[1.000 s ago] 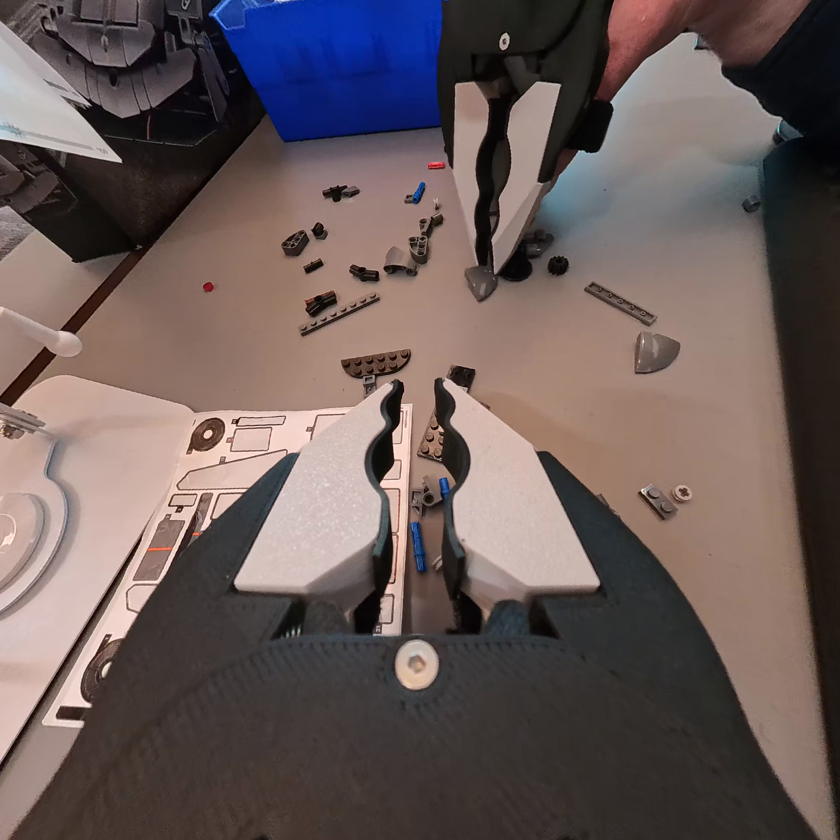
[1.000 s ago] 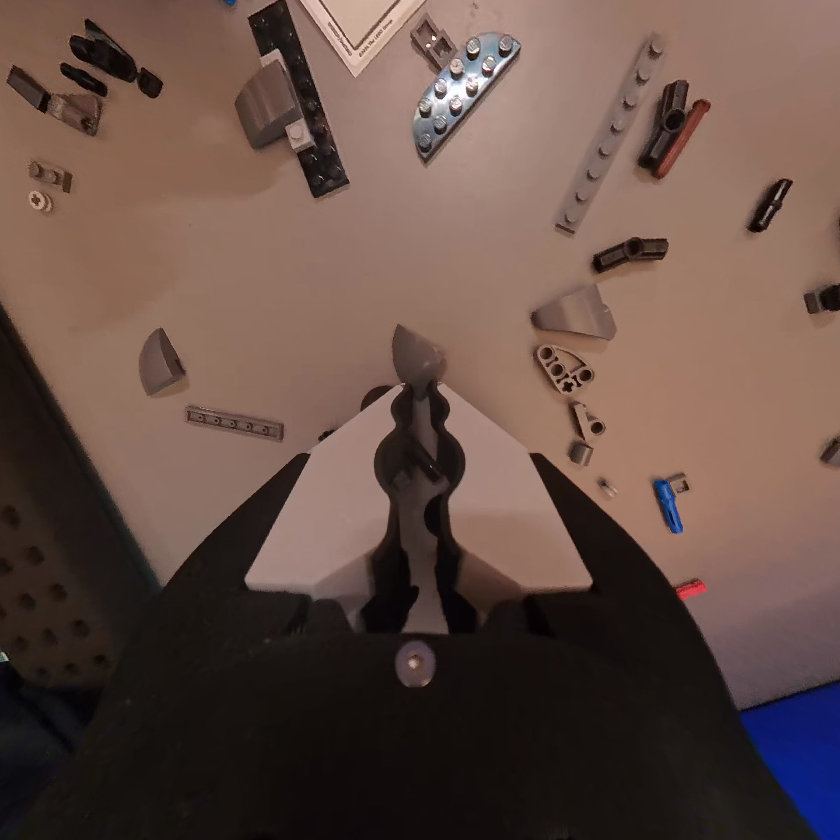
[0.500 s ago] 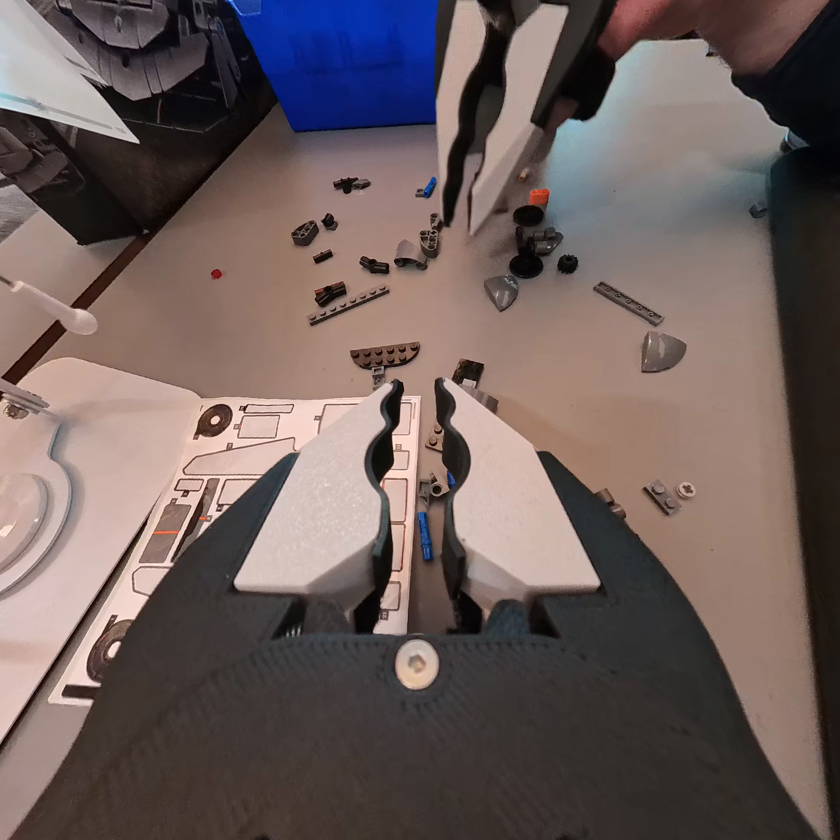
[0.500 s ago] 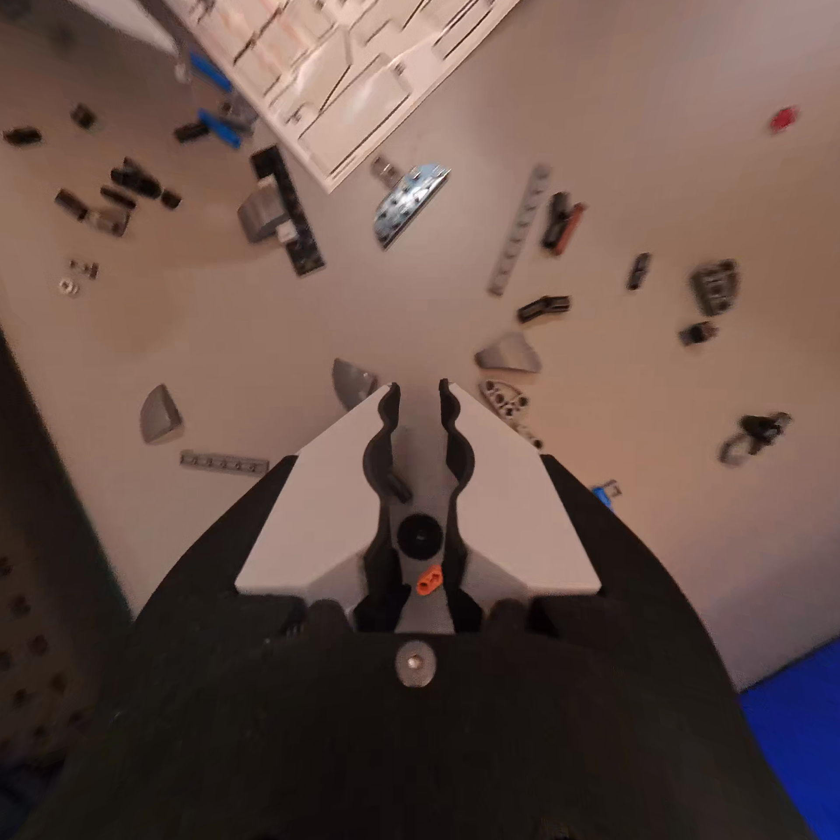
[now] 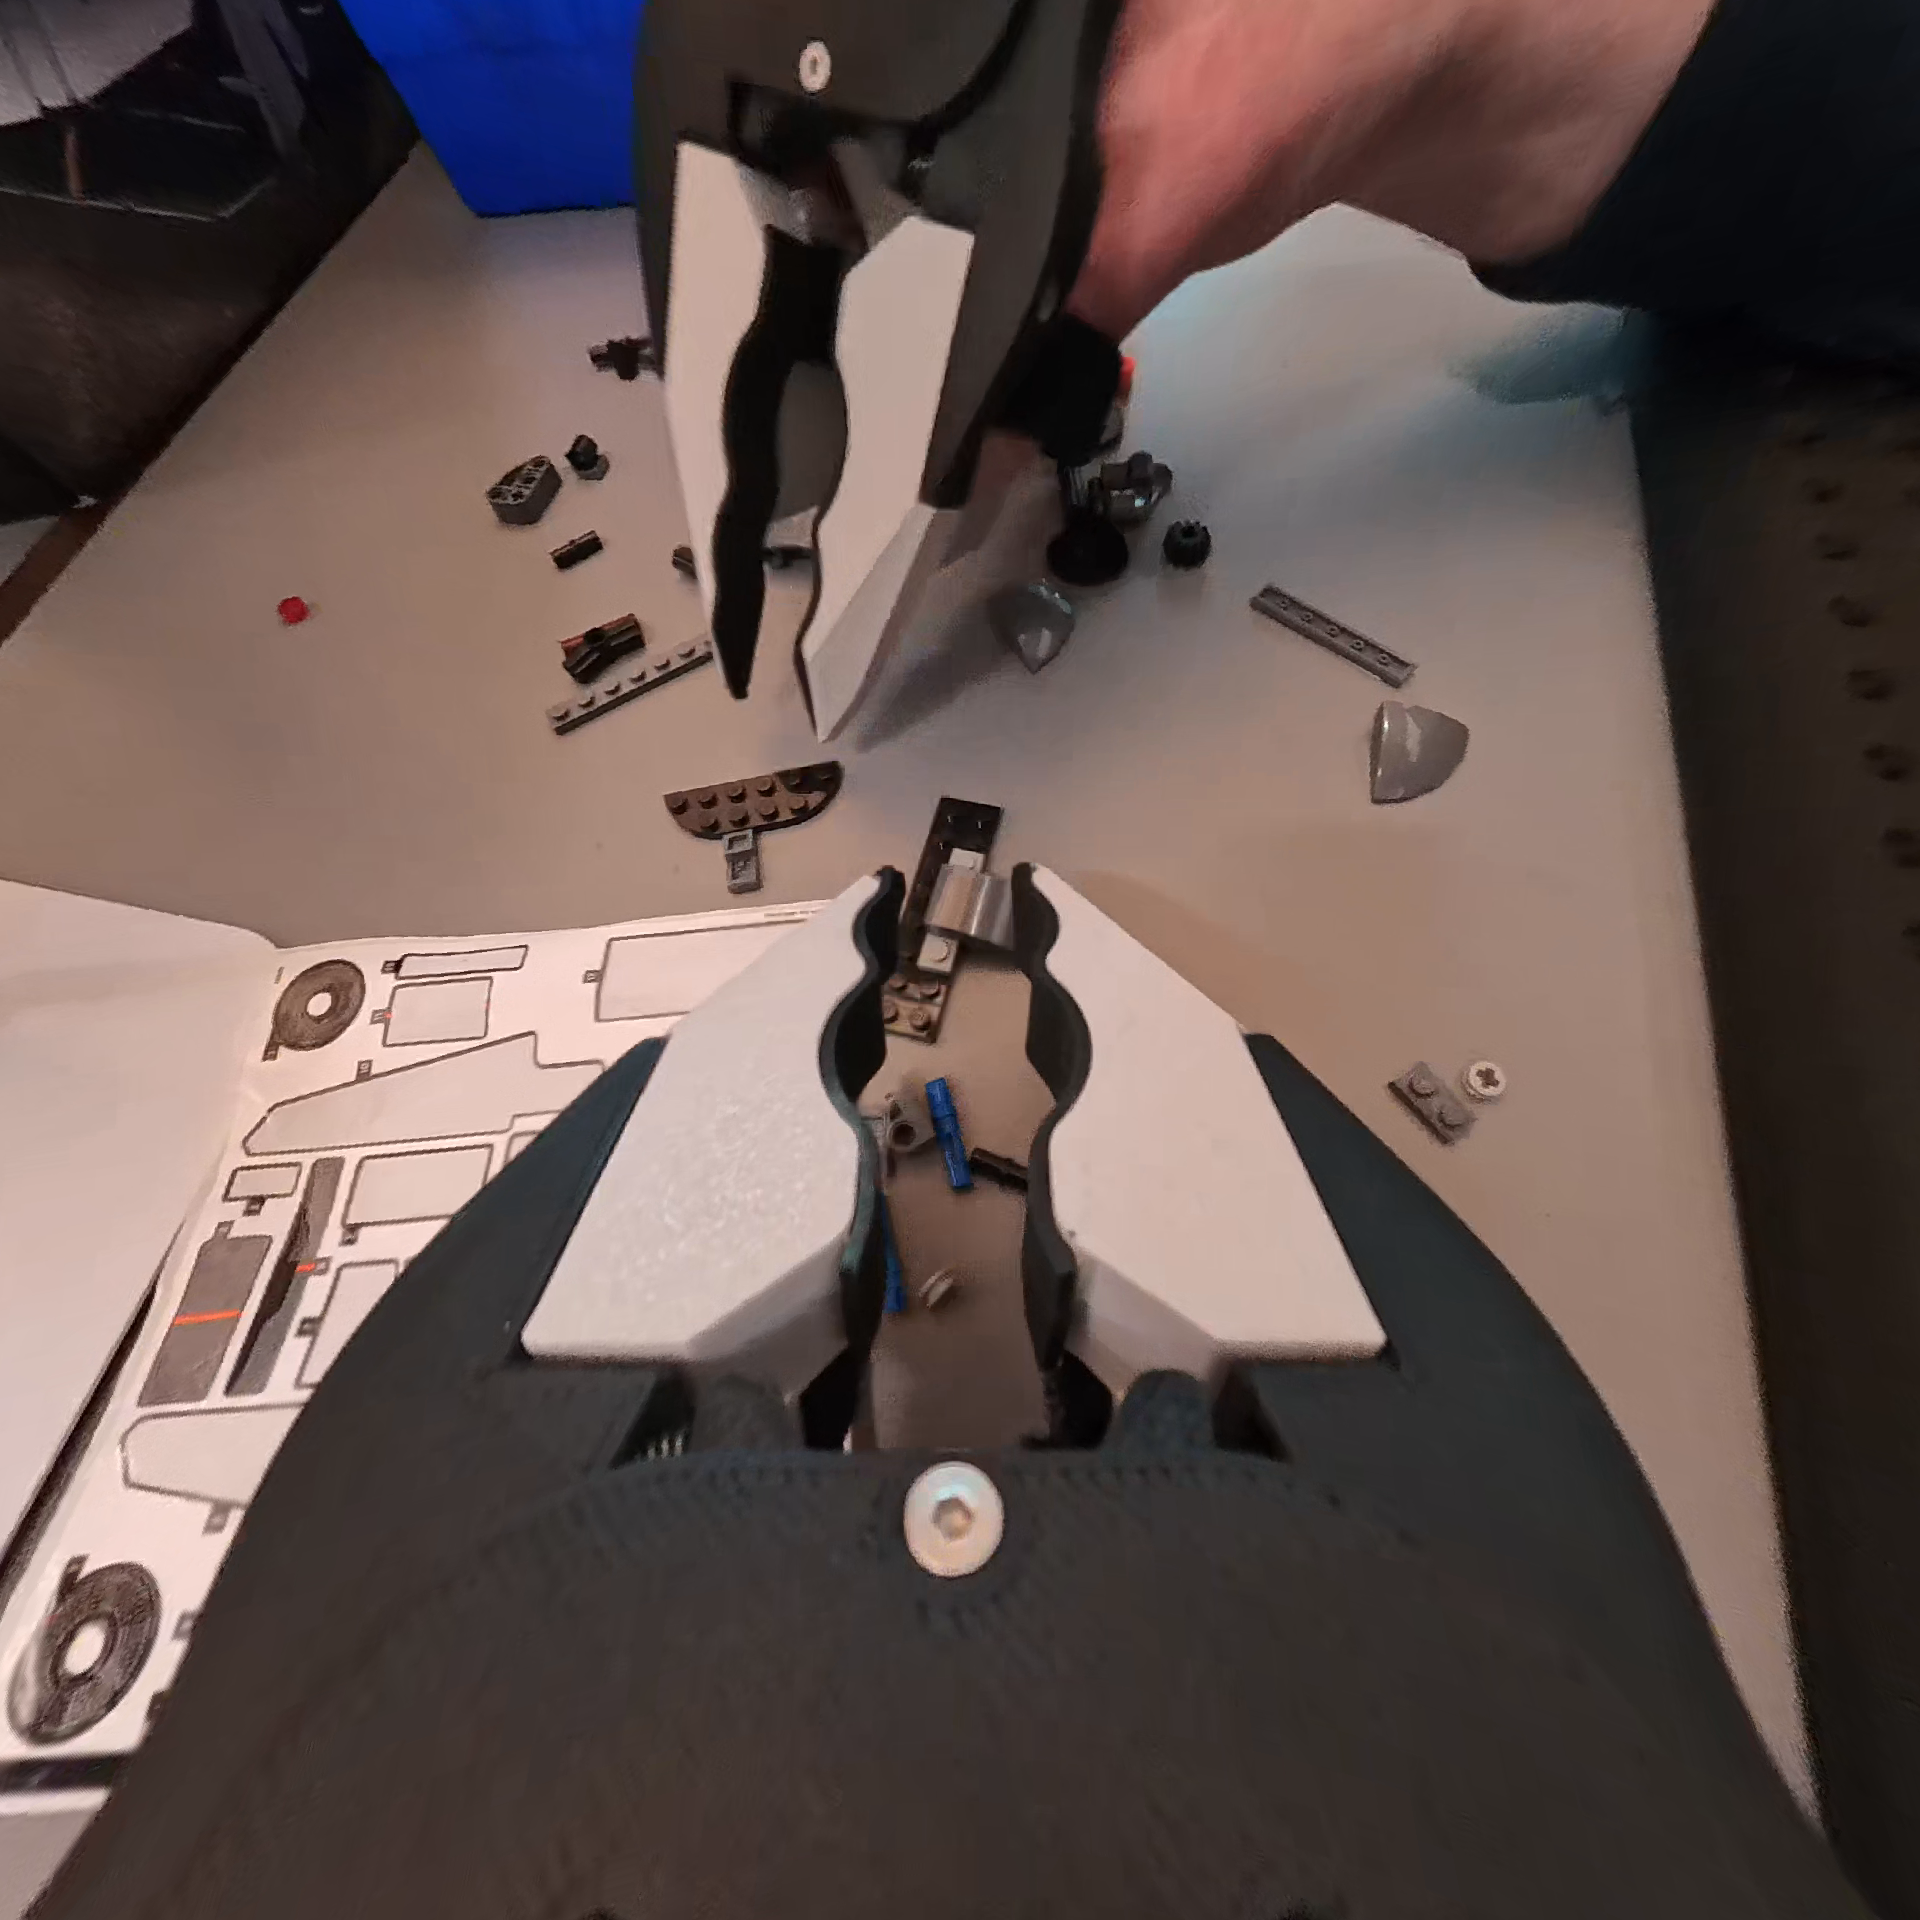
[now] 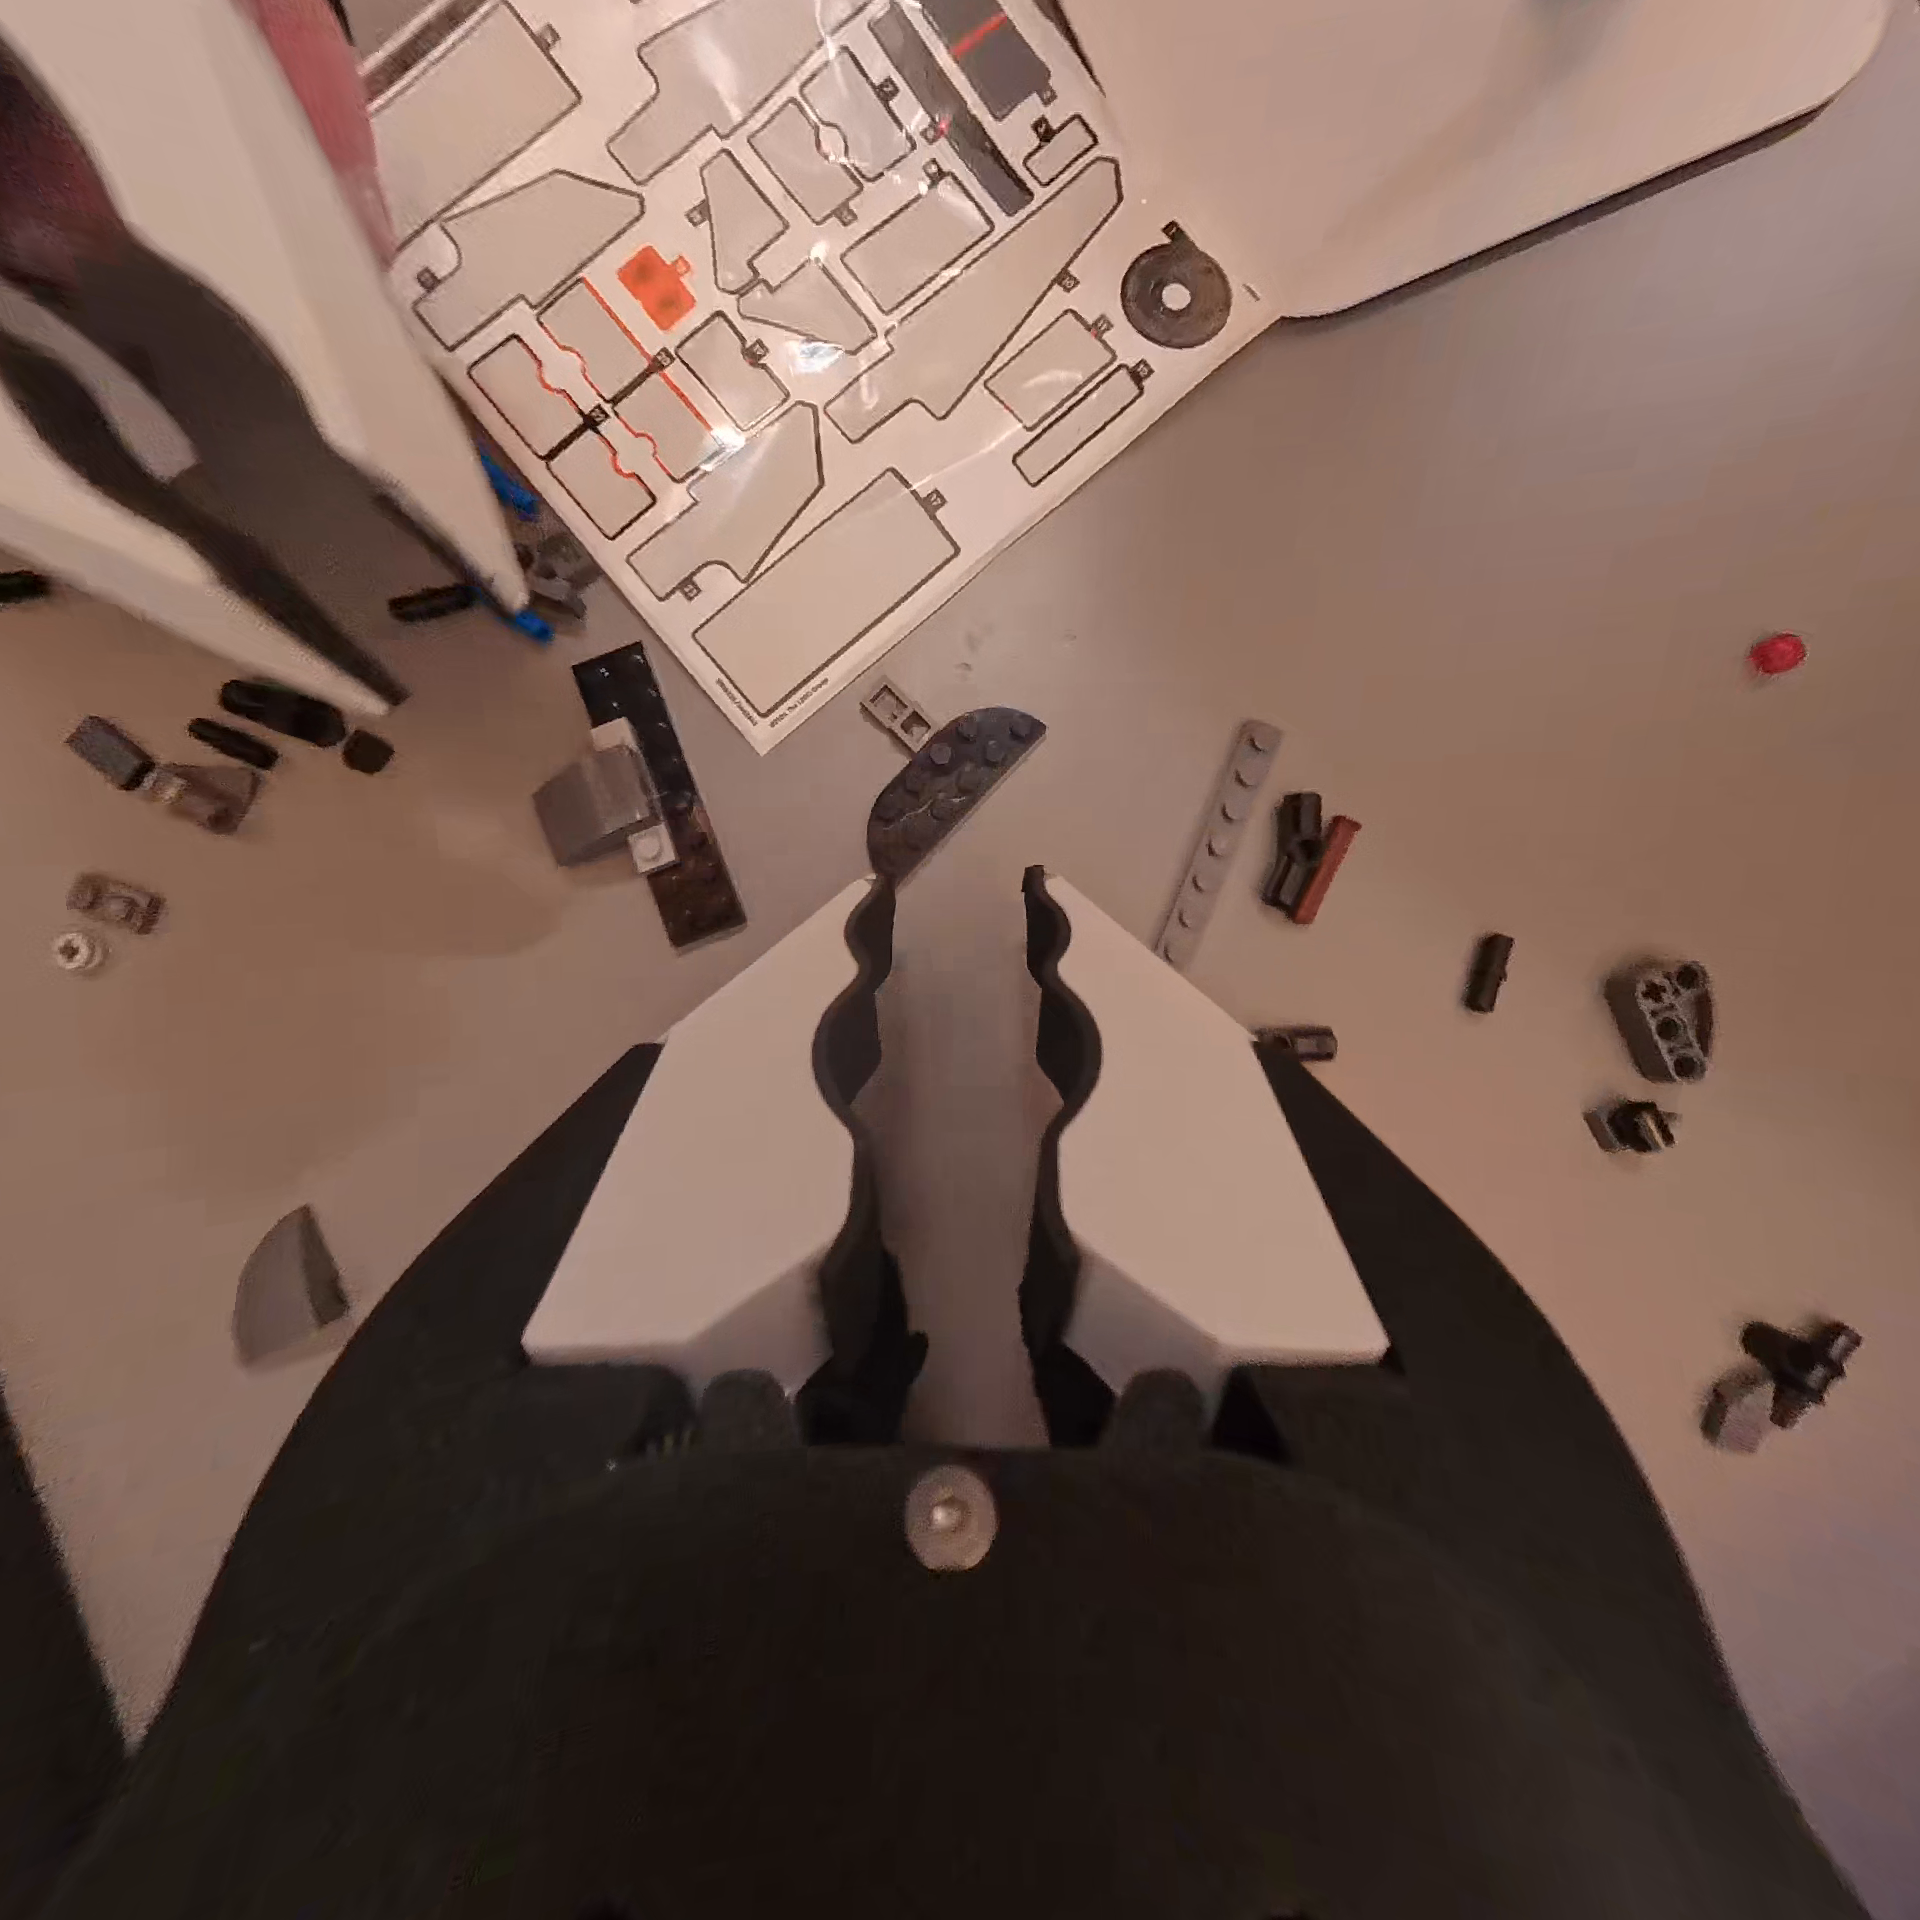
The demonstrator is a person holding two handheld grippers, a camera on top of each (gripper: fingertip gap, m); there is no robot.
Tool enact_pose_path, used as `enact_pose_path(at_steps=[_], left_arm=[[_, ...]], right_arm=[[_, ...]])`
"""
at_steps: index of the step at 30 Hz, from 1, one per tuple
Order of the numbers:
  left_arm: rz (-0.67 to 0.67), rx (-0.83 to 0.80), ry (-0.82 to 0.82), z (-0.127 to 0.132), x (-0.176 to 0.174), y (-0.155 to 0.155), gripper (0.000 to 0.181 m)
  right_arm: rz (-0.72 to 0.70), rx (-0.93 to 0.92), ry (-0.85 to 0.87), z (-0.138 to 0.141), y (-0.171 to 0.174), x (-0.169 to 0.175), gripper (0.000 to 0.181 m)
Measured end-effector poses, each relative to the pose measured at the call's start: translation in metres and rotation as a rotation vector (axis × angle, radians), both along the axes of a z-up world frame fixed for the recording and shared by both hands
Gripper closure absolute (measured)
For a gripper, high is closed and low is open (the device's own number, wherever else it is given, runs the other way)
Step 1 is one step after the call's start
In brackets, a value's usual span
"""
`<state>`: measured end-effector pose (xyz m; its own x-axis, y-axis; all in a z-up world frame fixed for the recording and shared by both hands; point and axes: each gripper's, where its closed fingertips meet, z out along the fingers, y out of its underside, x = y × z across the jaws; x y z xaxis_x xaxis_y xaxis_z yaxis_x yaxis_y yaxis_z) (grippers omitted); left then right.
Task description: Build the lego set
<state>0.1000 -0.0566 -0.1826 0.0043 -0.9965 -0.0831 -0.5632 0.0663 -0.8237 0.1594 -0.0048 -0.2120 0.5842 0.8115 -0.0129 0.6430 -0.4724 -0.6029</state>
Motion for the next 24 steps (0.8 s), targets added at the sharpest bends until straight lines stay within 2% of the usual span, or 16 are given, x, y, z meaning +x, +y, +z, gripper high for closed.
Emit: enact_pose_path(at_steps=[5,12,21,23,24], left_arm=[[-0.017,0.013,0.056,-0.012,0.003,-0.004,0.161],[-0.023,0.061,0.162,-0.032,0.005,-0.005,0.159],[-0.034,0.037,0.151,-0.032,0.011,-0.009,0.173],[-0.035,0.037,0.152,-0.032,0.01,-0.008,0.173],[-0.037,0.034,0.151,-0.032,0.01,-0.009,0.172]], right_arm=[[0.015,-0.015,0.019,-0.005,0.003,-0.012,0.155],[0.046,-0.035,-0.04,-0.015,-0.003,-0.015,0.158],[0.076,-0.079,-0.044,-0.015,-0.013,-0.001,0.172],[0.06,-0.067,-0.033,-0.013,-0.01,-0.002,0.17],[0.04,-0.059,-0.016,-0.01,-0.006,-0.004,0.163]])
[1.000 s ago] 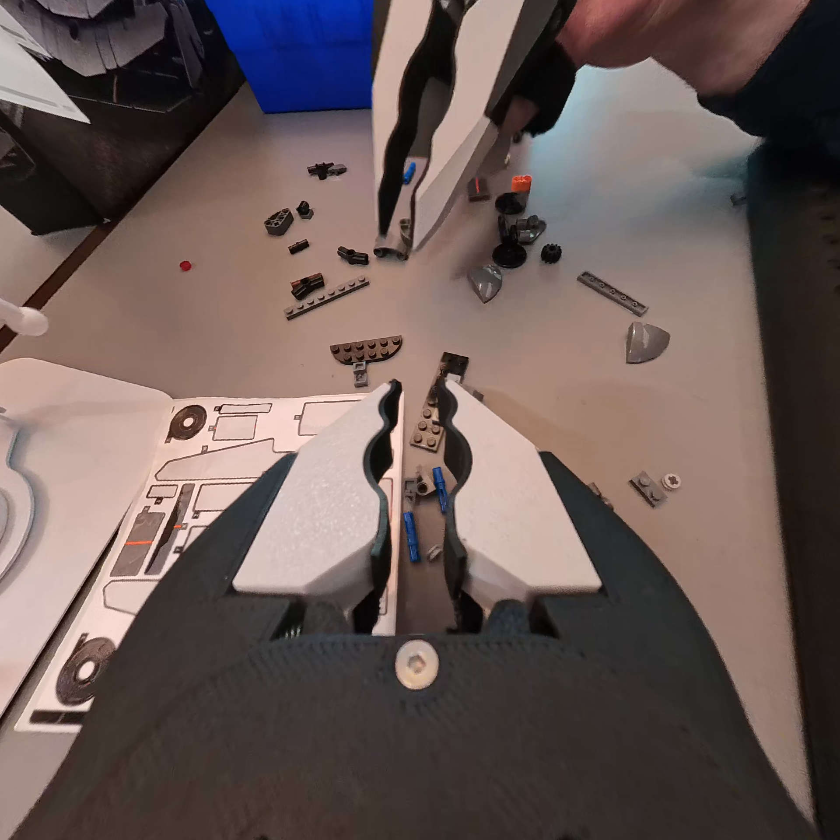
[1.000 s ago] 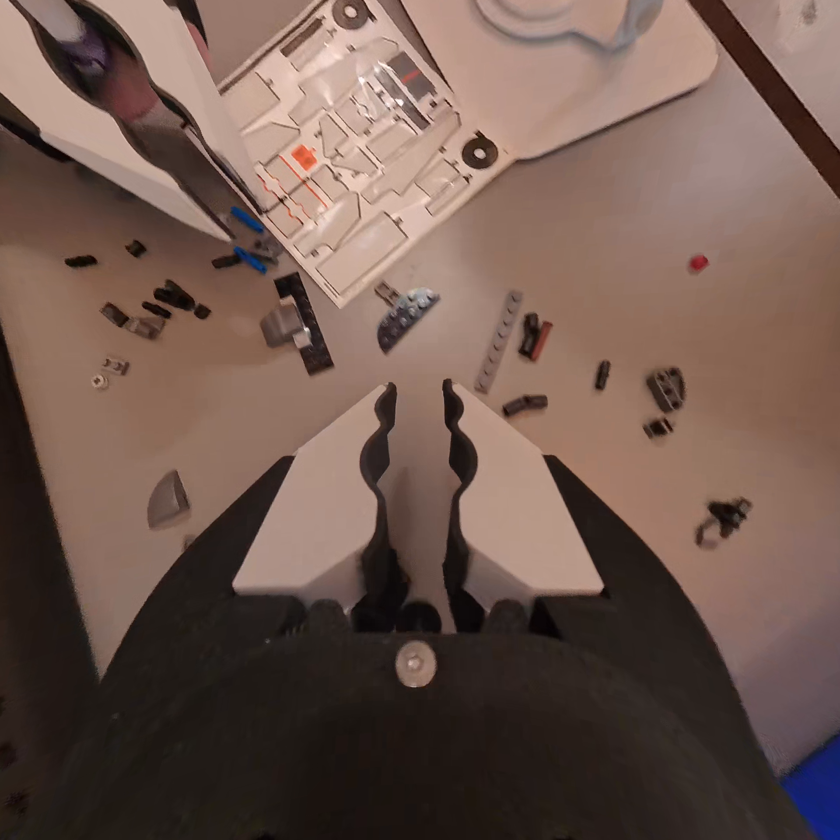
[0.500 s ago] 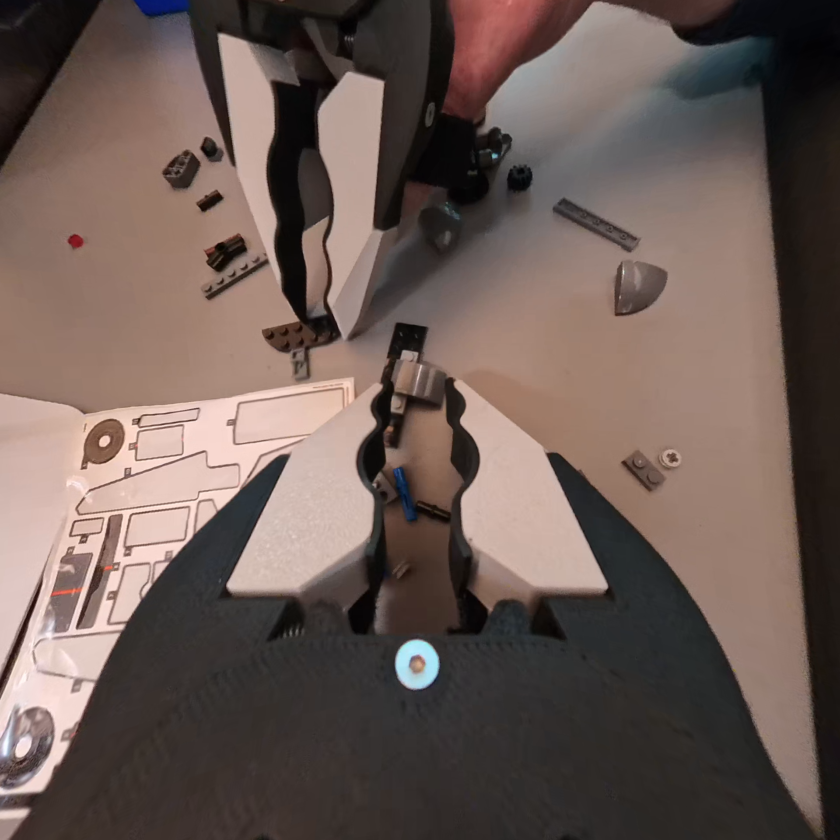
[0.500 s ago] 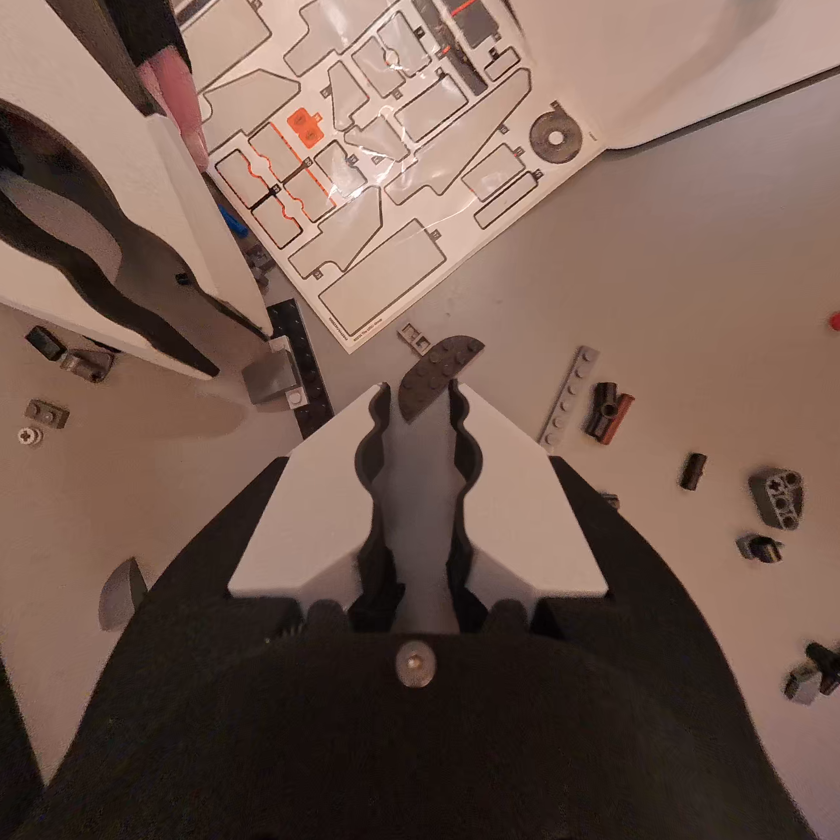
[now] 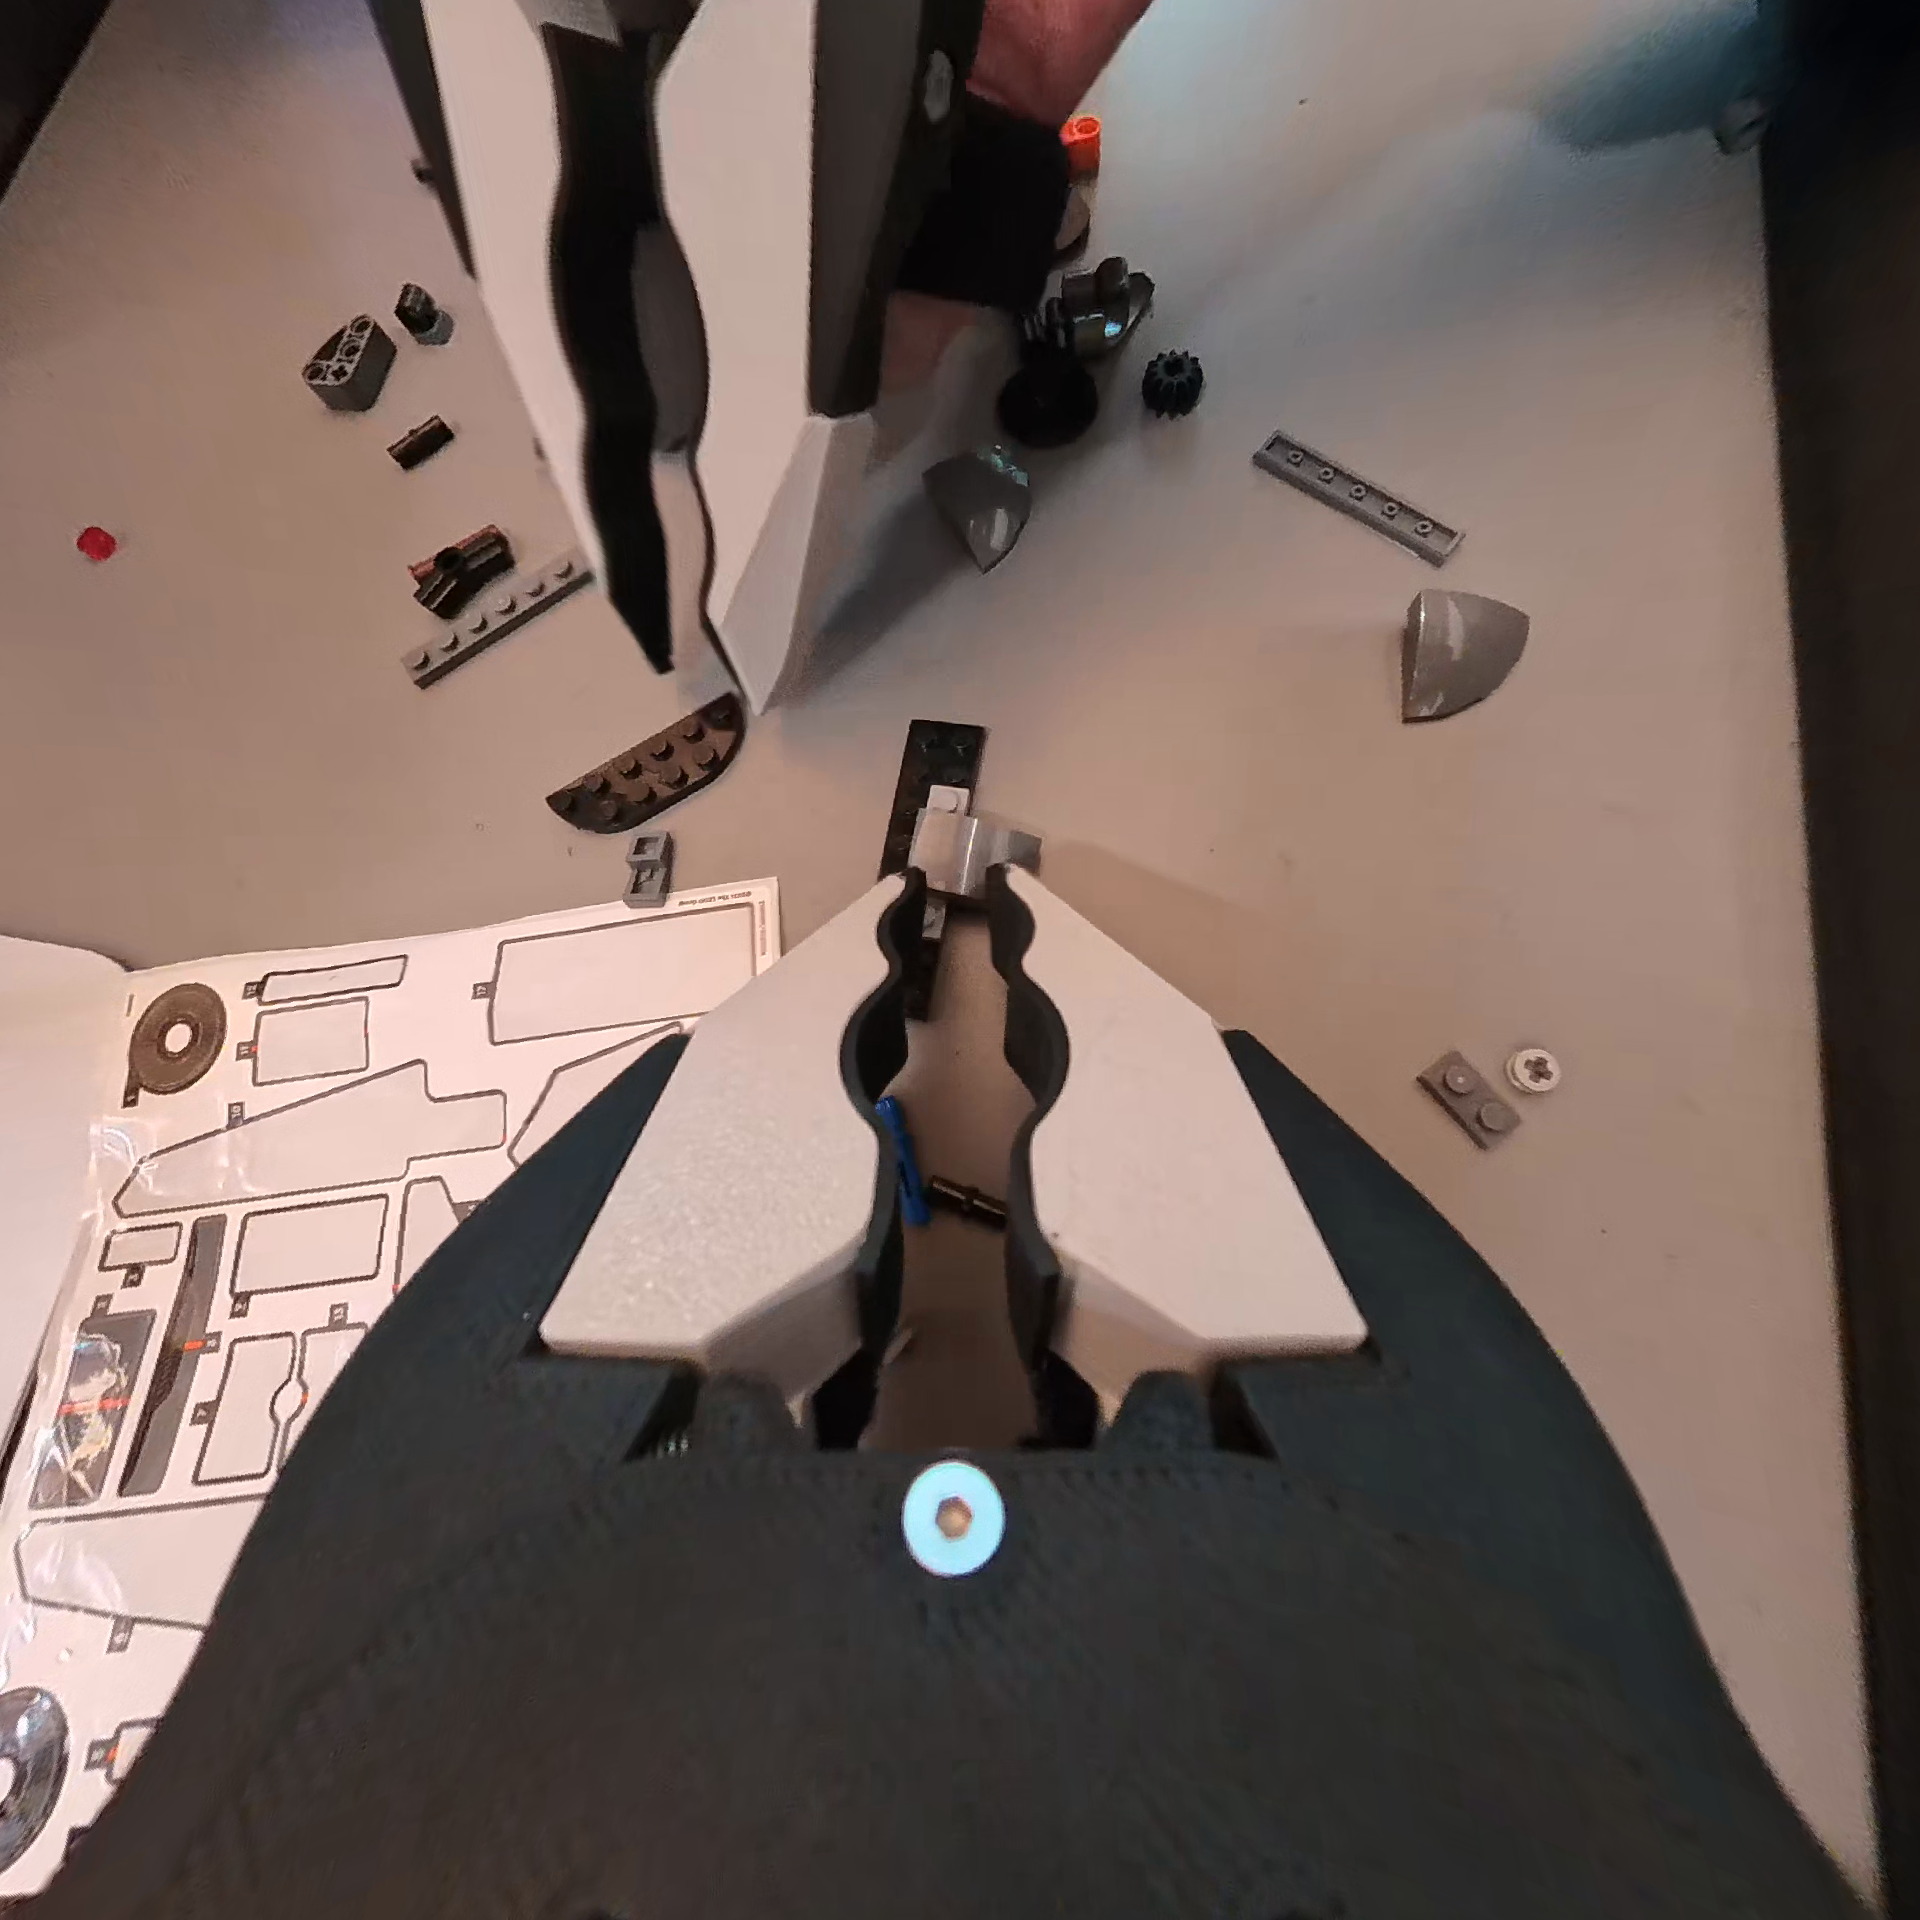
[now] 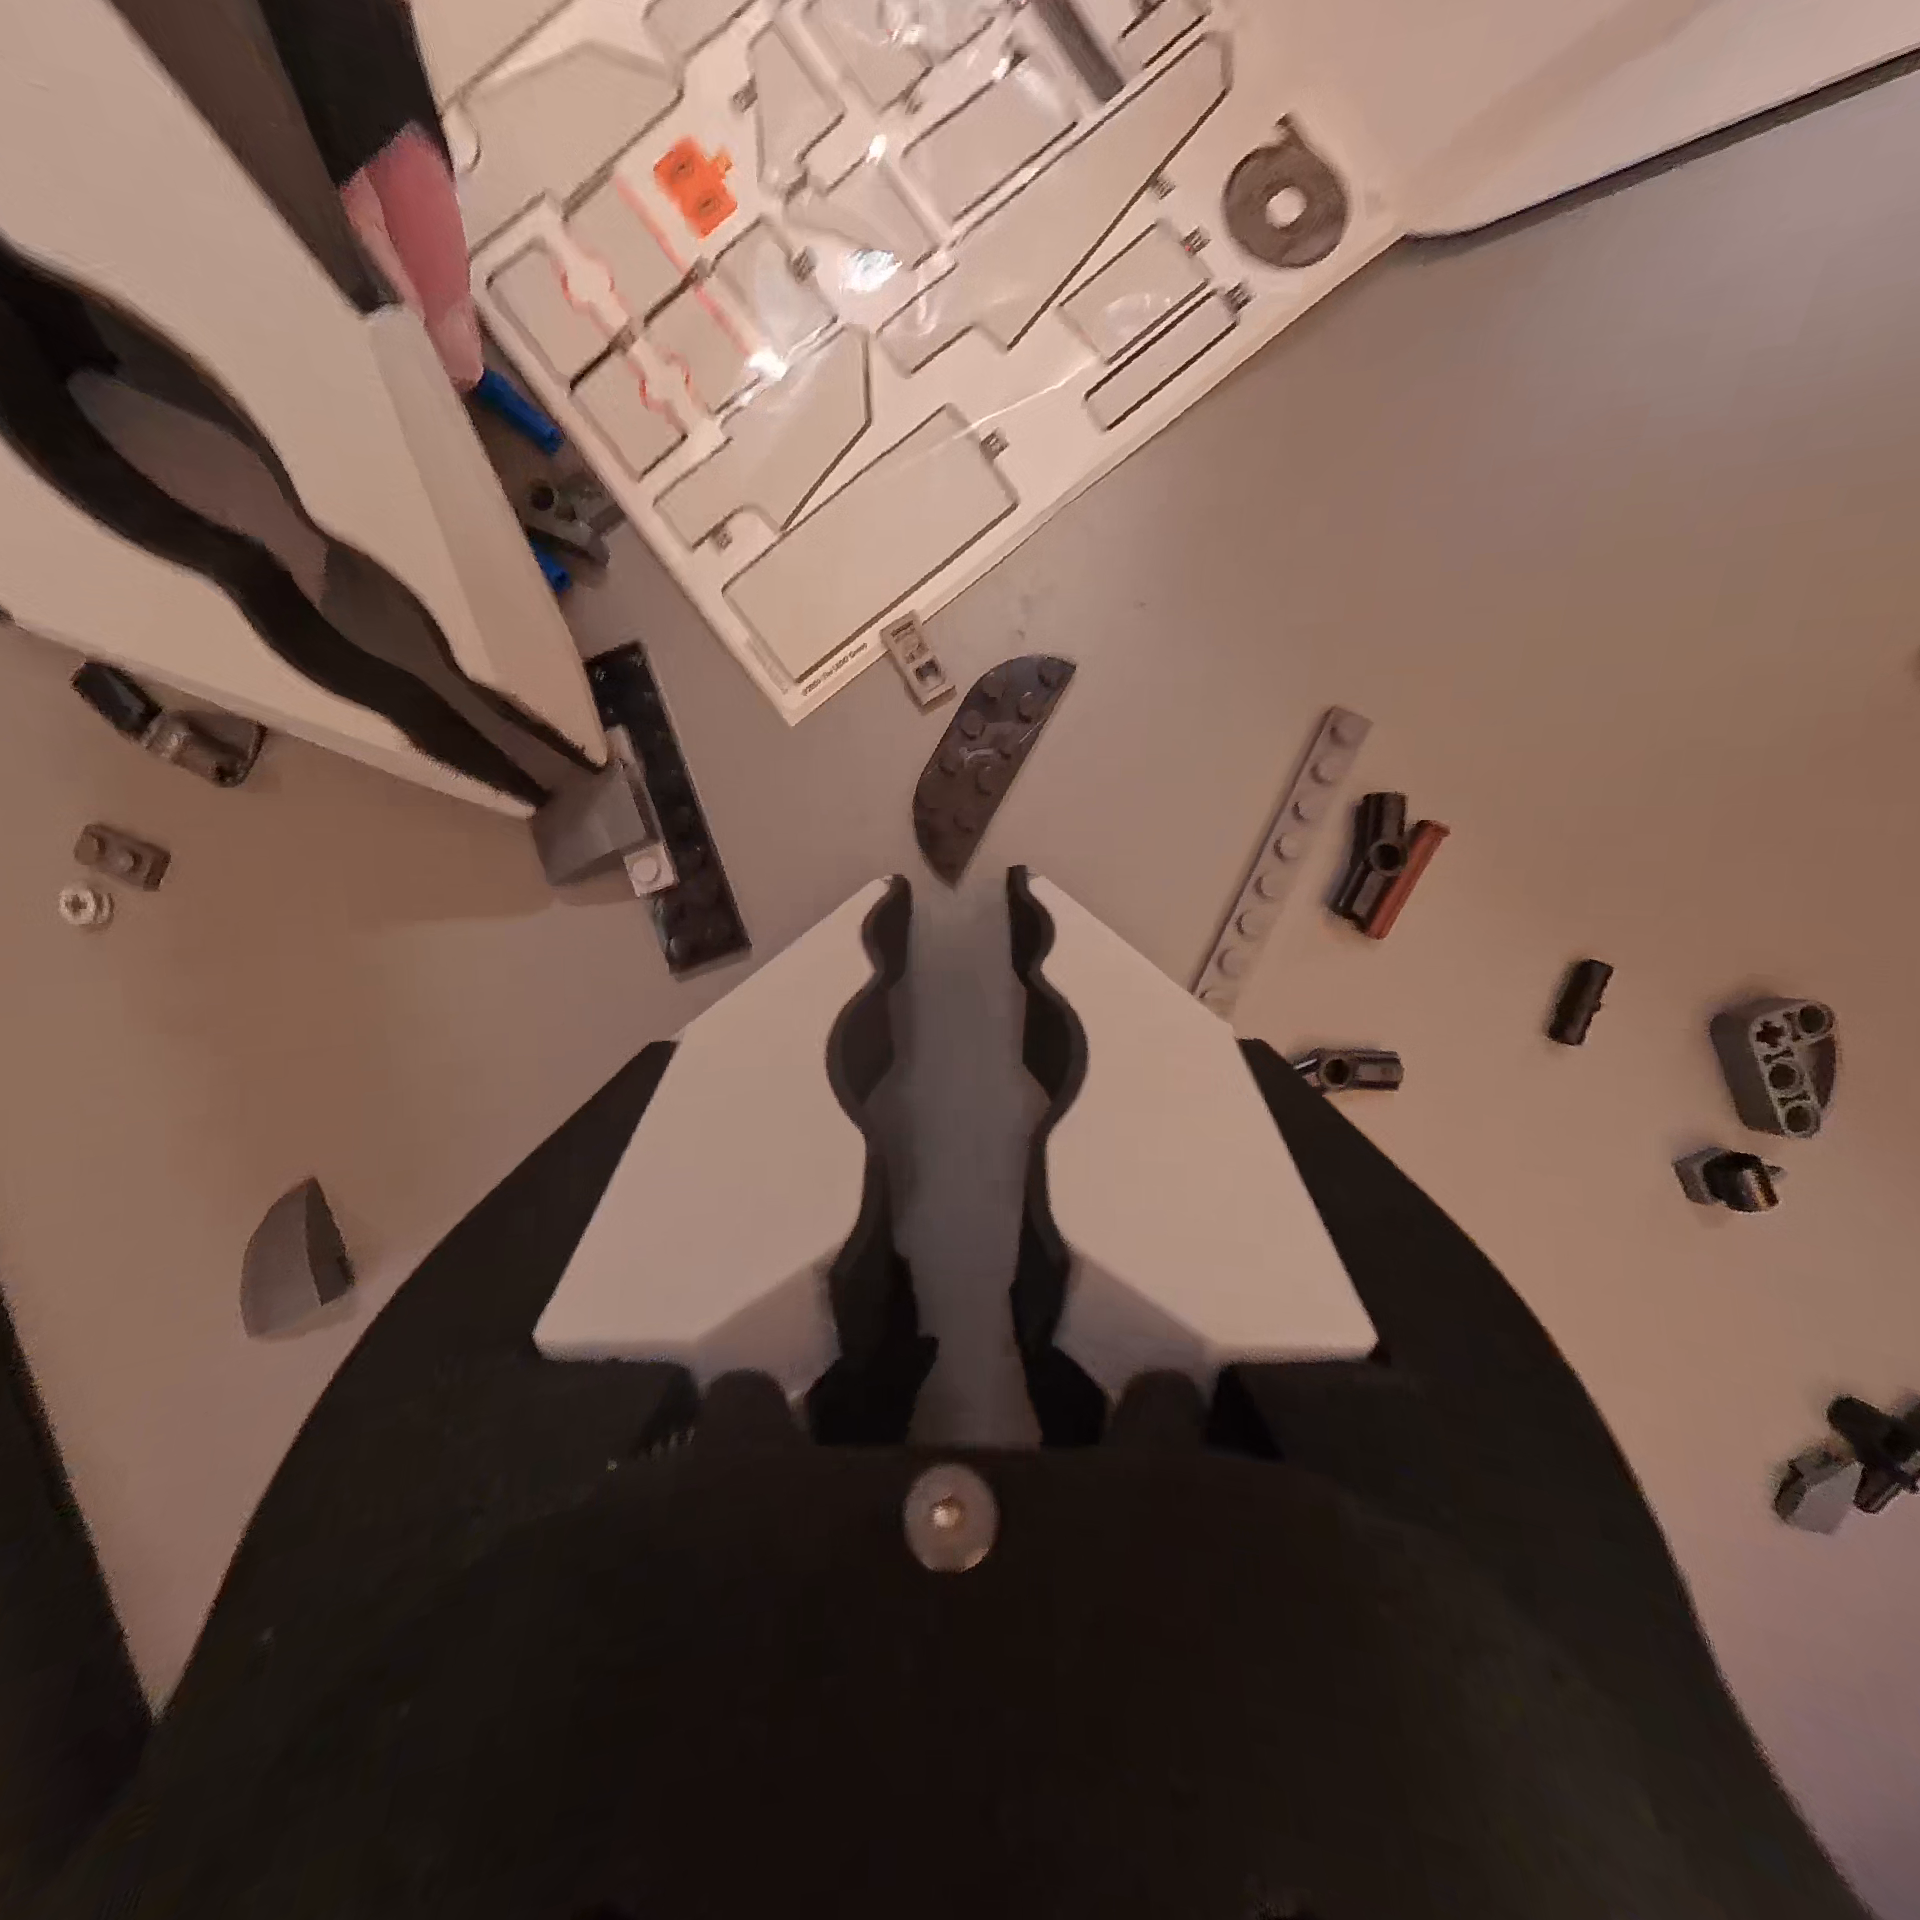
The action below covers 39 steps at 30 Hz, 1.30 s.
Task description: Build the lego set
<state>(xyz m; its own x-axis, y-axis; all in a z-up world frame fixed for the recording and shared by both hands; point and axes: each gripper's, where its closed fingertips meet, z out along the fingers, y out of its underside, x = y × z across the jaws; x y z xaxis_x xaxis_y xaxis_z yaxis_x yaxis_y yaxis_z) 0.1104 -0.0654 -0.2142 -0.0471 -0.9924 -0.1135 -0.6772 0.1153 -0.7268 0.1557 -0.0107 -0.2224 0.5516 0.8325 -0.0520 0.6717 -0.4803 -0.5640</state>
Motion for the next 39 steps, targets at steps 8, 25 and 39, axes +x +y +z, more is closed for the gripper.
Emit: enact_pose_path(at_steps=[8,25,39], left_arm=[[-0.017,-0.005,0.01,-0.001,0.004,-0.006,0.159],[-0.032,-0.001,0.013,-0.002,0.005,-0.008,0.174],[-0.087,0.042,0.05,-0.01,0.012,-0.012,0.145]], right_arm=[[-0.052,0.018,-0.008,-0.005,0.011,-0.01,0.156],[0.058,-0.04,-0.061,-0.005,-0.014,0.008,0.169],[0.14,-0.095,-0.09,-0.005,-0.04,0.018,0.169]])
